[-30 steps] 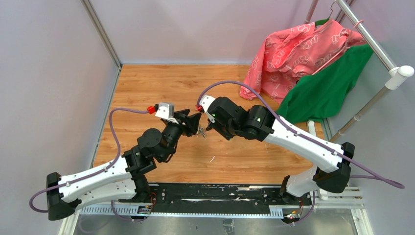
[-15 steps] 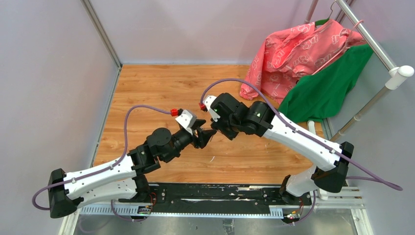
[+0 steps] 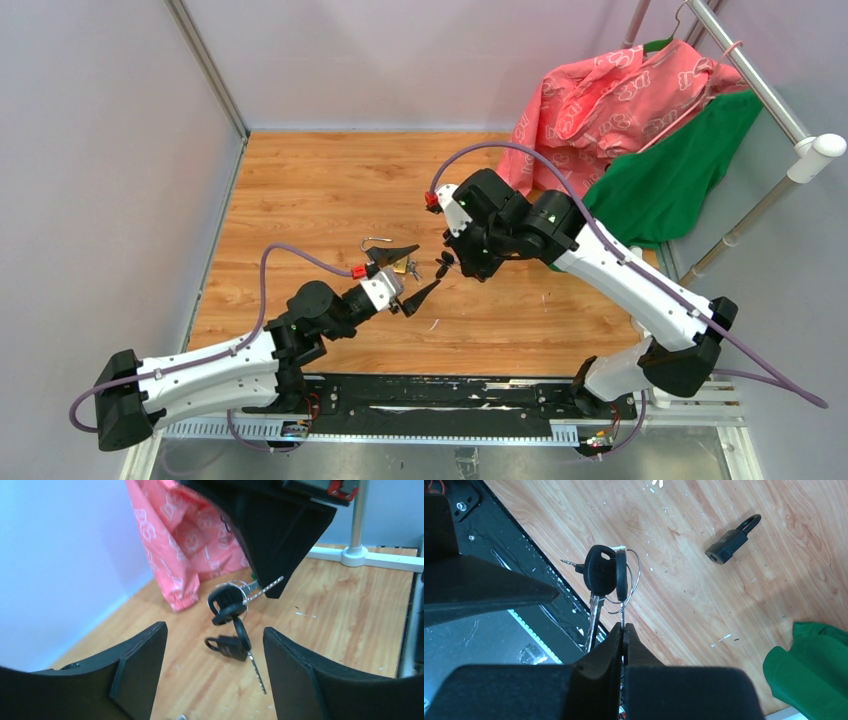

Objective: Unlock with the key

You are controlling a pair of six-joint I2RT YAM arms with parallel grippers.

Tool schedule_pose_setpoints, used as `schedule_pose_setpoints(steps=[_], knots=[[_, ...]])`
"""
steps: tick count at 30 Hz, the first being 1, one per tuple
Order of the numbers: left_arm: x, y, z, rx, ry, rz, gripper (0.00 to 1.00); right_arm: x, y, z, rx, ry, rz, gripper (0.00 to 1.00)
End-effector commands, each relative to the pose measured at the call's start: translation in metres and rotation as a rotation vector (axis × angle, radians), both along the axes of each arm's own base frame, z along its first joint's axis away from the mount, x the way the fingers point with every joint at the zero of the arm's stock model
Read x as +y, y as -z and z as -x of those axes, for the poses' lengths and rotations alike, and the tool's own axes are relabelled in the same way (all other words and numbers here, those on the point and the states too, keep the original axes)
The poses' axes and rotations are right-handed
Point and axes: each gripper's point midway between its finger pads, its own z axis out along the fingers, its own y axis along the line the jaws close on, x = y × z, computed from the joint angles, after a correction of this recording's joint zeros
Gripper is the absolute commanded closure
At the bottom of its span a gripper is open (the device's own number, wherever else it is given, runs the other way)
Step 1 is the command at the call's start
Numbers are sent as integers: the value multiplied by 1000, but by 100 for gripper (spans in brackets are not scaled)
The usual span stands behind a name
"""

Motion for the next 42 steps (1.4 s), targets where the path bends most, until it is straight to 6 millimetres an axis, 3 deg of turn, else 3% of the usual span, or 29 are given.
schedule_pose_setpoints(steps=[1, 12, 21, 27, 33, 39, 42], knots=[[-9, -35, 11, -250, 71, -18, 25, -11, -6, 16, 52, -8, -11, 100], [-36, -43, 26, -409, 183, -106, 40, -17, -15, 28, 60, -38, -39, 100], [-49, -37, 25, -428, 195, -148, 62, -19, -16, 33, 67, -46, -53, 100], [-54, -37, 27, -446, 215, -158, 64, -20, -17, 38, 75, -60, -67, 100], [-57, -41, 23, -445, 198, -161, 100, -20, -15, 42, 88, -70, -74, 100], [-50, -56, 26, -414, 189, -96, 100, -24, -9, 40, 78, -57, -49, 100], [-40, -74, 21, -351, 133, 13, 100, -28, -2, 35, 68, -42, -13, 100]])
